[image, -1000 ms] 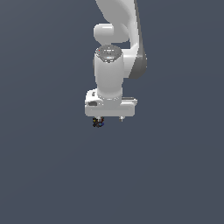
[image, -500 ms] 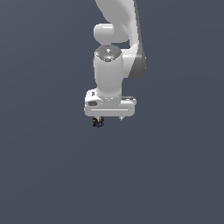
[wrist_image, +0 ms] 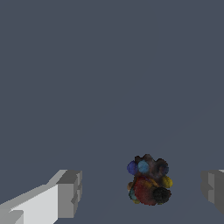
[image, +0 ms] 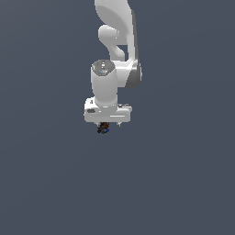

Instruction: Pick up the object and move it to a goal position.

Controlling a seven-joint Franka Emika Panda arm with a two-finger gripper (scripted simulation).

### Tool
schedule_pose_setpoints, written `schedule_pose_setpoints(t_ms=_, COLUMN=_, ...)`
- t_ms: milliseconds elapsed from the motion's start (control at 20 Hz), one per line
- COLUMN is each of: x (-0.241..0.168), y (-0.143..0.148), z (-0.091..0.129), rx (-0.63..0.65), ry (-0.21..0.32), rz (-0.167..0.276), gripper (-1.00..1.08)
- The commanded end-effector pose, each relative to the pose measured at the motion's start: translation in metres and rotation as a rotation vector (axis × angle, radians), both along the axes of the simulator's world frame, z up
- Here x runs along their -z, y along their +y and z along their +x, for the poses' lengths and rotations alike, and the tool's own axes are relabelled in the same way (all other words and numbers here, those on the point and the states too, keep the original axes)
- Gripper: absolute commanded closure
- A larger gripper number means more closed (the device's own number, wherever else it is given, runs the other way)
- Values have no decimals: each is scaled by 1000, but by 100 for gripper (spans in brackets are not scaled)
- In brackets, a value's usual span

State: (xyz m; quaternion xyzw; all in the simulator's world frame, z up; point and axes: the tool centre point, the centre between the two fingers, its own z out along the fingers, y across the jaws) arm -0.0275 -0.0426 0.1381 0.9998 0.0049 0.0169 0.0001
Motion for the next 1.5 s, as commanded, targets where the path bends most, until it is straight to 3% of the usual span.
schedule_pose_setpoints(t_ms=0, x=17, y=-12, z=-16, rx=0, ry=9, rz=0, gripper=-92)
schedule_pose_setpoints(t_ms=550, x=57, y=-39, z=-60, rx=0, ry=33, rz=0, gripper=-92)
schedule_pose_setpoints(t_ms=950, x=62, y=-40, z=-61, rx=1, ry=34, rz=0, gripper=-92)
schedule_pose_setpoints(t_ms=1450, x=102, y=-40, z=-63, rx=0, ry=34, rz=0, gripper=-92)
